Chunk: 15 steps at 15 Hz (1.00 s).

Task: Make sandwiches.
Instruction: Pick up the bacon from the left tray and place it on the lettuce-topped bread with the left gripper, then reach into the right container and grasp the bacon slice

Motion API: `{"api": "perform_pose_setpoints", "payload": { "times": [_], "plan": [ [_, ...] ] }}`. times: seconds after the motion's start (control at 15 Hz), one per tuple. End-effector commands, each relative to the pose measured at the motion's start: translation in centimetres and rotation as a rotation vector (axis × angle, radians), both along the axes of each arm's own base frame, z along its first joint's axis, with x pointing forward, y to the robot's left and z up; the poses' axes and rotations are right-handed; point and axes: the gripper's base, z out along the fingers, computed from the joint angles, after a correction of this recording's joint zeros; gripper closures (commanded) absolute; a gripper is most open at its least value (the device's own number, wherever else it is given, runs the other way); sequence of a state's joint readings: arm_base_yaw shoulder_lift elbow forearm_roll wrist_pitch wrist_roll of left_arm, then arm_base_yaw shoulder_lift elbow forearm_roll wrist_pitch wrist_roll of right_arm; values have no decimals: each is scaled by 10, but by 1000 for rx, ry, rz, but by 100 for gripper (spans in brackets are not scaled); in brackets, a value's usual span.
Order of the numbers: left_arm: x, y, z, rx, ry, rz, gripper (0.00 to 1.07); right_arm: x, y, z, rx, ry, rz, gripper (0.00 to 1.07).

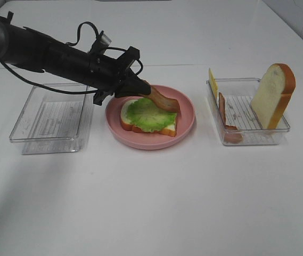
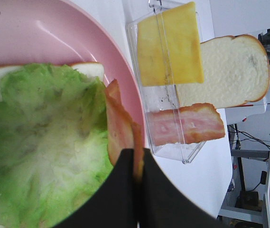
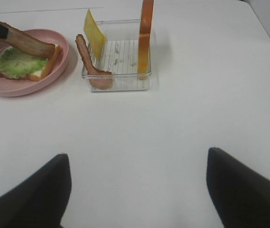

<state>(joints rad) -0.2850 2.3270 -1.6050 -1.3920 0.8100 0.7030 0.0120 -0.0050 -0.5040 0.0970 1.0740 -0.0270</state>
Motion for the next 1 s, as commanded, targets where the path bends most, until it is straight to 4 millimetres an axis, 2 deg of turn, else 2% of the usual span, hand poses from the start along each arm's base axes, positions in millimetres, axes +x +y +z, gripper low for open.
{"api": "perform_pose_setpoints", "payload": {
  "times": [0.07,0.13,0.2,0.27,0.33,0.4,0.47,0.6,0.8,1.0],
  "plan": [
    [0,0,4,-3,-9,-23,107,-1,0,0,-4,-27,-7,33],
    [0,2,3,15,-15,-31,105,-1,0,0,-4,-27,-7,33],
    [0,3,1,33,-15,-35,96,-1,0,0,-4,-27,-7,33],
    [-1,4,0,55,-7,-36,79,-1,0,0,-4,-27,-7,33],
    [-1,5,-1,72,-2,-27,56,-1,0,0,-4,-27,-7,33],
    [-1,5,0,77,-3,-26,46,-1,0,0,-4,-27,-7,33],
    [1,9,7,89,-26,-25,21,-1,0,0,-4,-27,-7,33],
    [2,16,19,105,-59,-28,19,-1,0,0,-4,-27,-7,33],
    [-3,43,69,201,-102,-15,19,-1,0,0,-4,-27,-7,33],
    [-26,63,115,358,-89,-66,19,-1,0,0,-4,-27,-7,33]
  ]
}}
